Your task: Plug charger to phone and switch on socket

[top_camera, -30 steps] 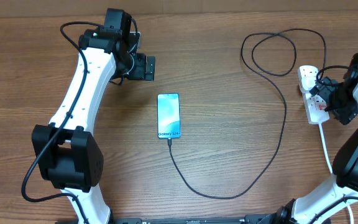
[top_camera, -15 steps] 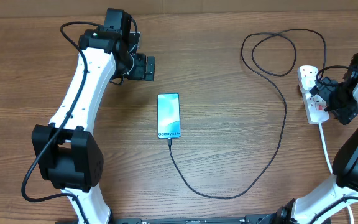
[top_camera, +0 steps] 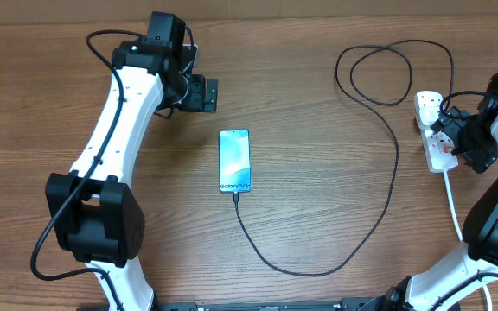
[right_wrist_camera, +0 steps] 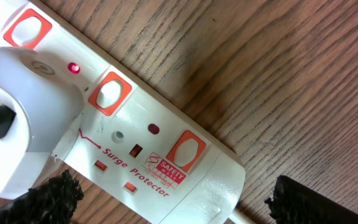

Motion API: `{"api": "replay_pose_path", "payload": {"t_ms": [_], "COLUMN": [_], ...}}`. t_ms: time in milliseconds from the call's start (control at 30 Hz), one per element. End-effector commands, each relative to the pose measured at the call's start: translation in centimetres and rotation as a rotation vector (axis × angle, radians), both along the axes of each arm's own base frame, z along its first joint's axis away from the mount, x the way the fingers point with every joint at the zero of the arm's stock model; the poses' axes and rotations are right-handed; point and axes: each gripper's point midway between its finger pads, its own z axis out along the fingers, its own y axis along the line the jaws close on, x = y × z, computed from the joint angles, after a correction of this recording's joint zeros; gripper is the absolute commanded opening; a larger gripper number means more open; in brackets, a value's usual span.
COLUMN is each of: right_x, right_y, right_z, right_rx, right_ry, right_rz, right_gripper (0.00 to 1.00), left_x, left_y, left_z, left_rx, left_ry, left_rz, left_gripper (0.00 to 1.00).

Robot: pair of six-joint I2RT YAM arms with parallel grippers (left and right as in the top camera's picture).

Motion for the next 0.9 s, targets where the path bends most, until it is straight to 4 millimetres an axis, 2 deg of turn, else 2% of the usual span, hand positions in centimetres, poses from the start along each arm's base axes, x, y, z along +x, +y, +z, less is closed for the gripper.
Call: {"api": "replay_pose_path", "payload": {"t_ms": [0, 467, 867], "right_x": [0.6, 0.6, 0.6], "right_y": [-0.4, -0.4, -0.4], "right_z": [0.8, 0.8, 0.8], "right_rx": [-0.018, -0.018, -0.018], "right_ry": [-0.023, -0.023, -0.023], "right_rz": [0.0, 0.0, 0.0], "right_gripper": [1.0, 1.0, 1.0], "left_x": [-0.2, -0.9, -1.3], "left_y": [-0.2, -0.1, 0.0], "left_z": [0.9, 5.9, 7.7], "left_rx": [0.0, -0.024, -0.032], "left_ry": [-0.019, -0.137, -0.178], "left_rz": [0.003, 0.003, 0.003], "left_gripper": [1.0, 1.0, 1.0]}}
